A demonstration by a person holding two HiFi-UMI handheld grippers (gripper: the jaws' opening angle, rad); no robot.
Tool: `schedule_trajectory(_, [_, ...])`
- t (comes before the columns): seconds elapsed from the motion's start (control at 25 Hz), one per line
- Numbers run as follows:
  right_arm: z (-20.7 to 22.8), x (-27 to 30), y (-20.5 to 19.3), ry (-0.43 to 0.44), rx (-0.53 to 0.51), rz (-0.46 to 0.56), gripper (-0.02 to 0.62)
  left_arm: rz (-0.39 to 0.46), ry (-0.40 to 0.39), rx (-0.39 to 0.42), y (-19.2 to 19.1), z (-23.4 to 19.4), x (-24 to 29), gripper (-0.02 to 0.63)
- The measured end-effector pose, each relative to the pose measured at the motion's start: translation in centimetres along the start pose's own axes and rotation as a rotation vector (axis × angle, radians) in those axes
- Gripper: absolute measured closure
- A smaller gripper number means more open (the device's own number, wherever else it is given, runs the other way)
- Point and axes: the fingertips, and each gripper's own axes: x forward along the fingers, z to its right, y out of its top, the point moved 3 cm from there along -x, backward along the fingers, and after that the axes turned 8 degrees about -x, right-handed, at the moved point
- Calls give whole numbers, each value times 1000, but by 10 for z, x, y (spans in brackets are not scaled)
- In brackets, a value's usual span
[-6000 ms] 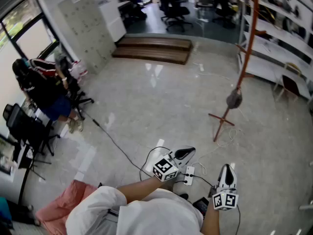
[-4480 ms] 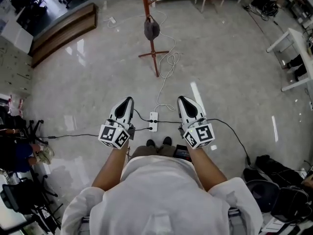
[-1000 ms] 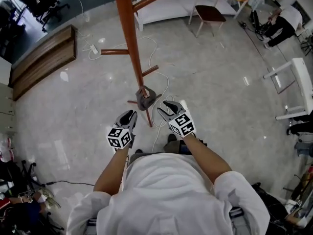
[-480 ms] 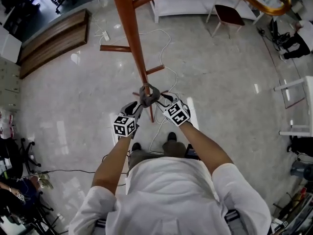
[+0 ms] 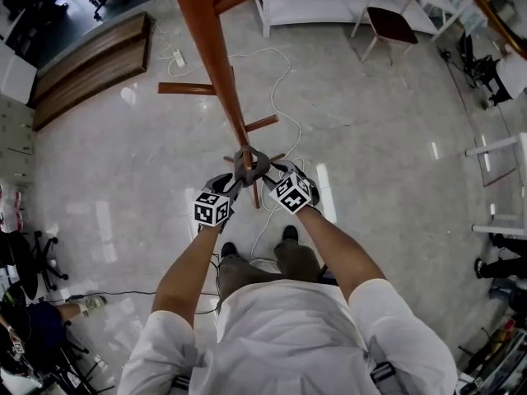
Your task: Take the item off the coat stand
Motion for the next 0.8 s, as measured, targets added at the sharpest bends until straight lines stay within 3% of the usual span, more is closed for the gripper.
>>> schedule_trajectory(0.32, [6,18,6,-47,-67,-9,430,0,4,3,-1,-10,16,463])
schedule_trajectory(0.44, [7,19,7,-61,-75,-4,529,-5,-8,-3,0,-11,18,523])
schedule_trajectory(0.8, [0,4,13,-77,6,53,563,27,-71,-25,8,-6,2,580])
